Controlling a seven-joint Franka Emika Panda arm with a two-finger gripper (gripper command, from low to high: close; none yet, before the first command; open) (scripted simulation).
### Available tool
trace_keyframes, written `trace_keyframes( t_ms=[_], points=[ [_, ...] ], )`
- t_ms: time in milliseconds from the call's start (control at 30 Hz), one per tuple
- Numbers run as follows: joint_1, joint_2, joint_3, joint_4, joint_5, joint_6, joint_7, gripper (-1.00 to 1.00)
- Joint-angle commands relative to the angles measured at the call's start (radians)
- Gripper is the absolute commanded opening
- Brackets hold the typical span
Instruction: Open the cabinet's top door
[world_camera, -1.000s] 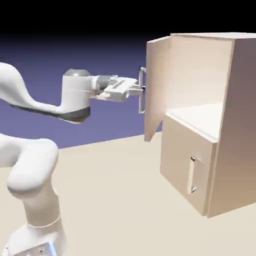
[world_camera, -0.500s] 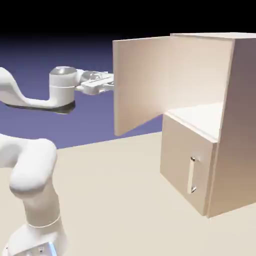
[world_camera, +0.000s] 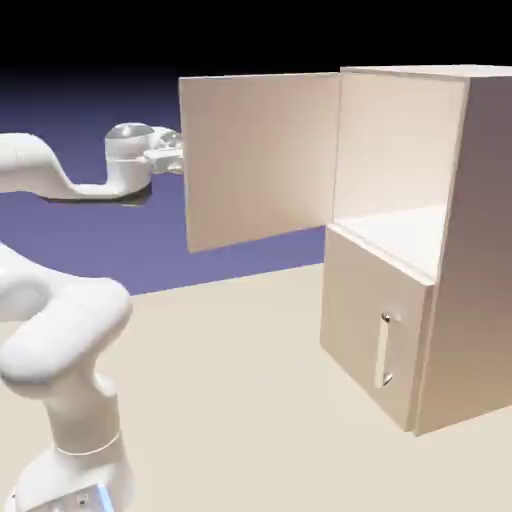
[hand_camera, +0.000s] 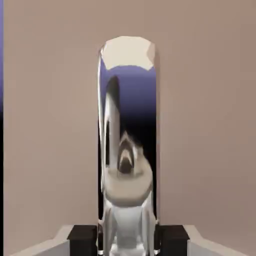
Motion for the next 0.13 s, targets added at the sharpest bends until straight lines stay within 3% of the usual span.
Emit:
trace_keyframes(
  t_ms=[0, 100],
  points=[
    [-0.030, -0.006, 0.015, 0.036, 0.009, -0.028, -0.008, -1.00],
    [-0.105, -0.025, 0.048, 0.130, 0.028, -0.102, -0.029, -1.00]
  ],
)
